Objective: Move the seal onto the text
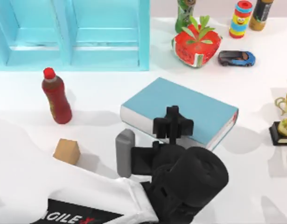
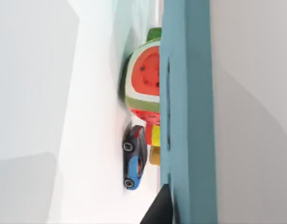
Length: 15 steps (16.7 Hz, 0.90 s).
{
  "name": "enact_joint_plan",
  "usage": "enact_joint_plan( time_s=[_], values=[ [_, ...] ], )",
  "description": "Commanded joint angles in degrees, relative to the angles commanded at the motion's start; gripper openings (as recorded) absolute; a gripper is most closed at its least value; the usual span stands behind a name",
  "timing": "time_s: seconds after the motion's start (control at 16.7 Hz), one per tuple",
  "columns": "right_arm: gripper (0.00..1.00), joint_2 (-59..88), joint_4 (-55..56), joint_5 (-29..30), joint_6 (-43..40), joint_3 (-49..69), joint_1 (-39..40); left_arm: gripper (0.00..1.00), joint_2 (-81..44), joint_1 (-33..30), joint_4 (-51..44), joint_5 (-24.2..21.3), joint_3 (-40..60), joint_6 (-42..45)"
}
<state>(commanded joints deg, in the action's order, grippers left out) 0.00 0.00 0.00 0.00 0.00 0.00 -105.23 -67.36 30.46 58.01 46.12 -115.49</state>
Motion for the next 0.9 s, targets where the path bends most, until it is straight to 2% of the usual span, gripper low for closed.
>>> enact_joint_plan(
  time_s=[0.24,0.6,0.84,0.9],
  values=[
    [1.00,0.0,0.0,0.0,0.0,0.0,0.0,0.00,-0.5,0.2,0.1,-0.2,0.0,0.1],
    [1.00,0.0,0.0,0.0,0.0,0.0,0.0,0.00,-5.6,0.2,6.8,-0.2,-1.6,0.1],
    [1.00,0.0,0.0,0.0,0.0,0.0,0.0,0.00,-6.1,0.2,7.5,-0.3,-1.7,0.1],
    [1.00,0.0,0.0,0.0,0.0,0.0,0.0,0.08,-6.1,0.2,7.5,-0.3,-1.7,0.1]
  ],
)
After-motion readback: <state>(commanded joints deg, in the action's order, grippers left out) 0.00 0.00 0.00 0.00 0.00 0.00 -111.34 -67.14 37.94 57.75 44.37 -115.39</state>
